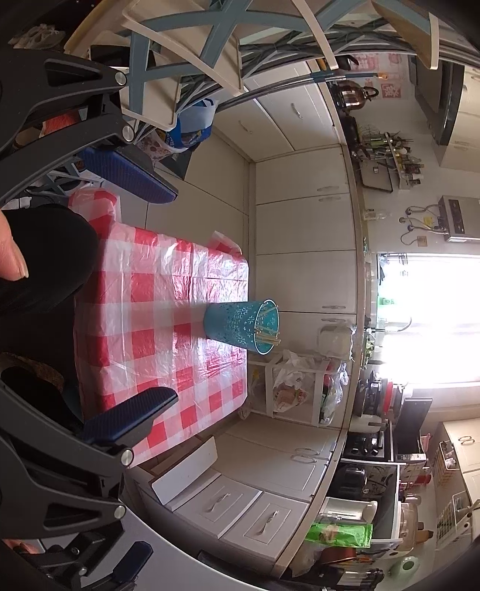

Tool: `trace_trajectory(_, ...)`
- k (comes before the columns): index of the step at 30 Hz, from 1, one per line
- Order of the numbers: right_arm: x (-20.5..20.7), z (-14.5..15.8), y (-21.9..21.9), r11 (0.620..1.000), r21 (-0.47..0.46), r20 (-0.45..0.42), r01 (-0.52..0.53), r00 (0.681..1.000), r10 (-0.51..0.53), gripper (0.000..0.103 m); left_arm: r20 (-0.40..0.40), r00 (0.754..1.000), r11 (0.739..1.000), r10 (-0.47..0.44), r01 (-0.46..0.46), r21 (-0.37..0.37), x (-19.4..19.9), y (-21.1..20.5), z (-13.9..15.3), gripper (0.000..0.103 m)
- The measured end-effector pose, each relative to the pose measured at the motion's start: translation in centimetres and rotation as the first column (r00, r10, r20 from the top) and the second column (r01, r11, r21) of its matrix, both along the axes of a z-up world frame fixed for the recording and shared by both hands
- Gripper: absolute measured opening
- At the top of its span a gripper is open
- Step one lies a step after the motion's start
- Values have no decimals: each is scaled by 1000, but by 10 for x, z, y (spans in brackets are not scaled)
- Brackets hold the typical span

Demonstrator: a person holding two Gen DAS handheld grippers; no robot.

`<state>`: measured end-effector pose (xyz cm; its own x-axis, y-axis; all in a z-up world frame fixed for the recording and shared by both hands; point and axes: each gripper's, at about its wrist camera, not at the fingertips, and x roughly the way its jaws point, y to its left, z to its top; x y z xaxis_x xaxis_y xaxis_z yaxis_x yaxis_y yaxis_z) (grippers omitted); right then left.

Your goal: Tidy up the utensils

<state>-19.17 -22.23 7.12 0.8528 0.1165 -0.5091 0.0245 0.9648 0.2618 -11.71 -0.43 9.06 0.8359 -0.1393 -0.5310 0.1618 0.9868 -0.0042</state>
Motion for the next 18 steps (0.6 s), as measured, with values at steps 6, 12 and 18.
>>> trace_trajectory(6, -12, 8, -2, 999, -16, 39, 33, 999, -32, 94, 30, 999, 1000, 17, -17, -2, -9, 6, 10, 96)
trace_trajectory(12, -18, 11, -1, 999, -13, 50, 32, 998, -31, 95, 41, 999, 1000, 14, -14, -2, -16, 10, 14, 96)
trace_trajectory(18, -22, 12, -1, 1000, -7, 53, 30, 998, -29, 95, 46, 999, 1000, 3, -3, 4, -23, 8, 16, 96)
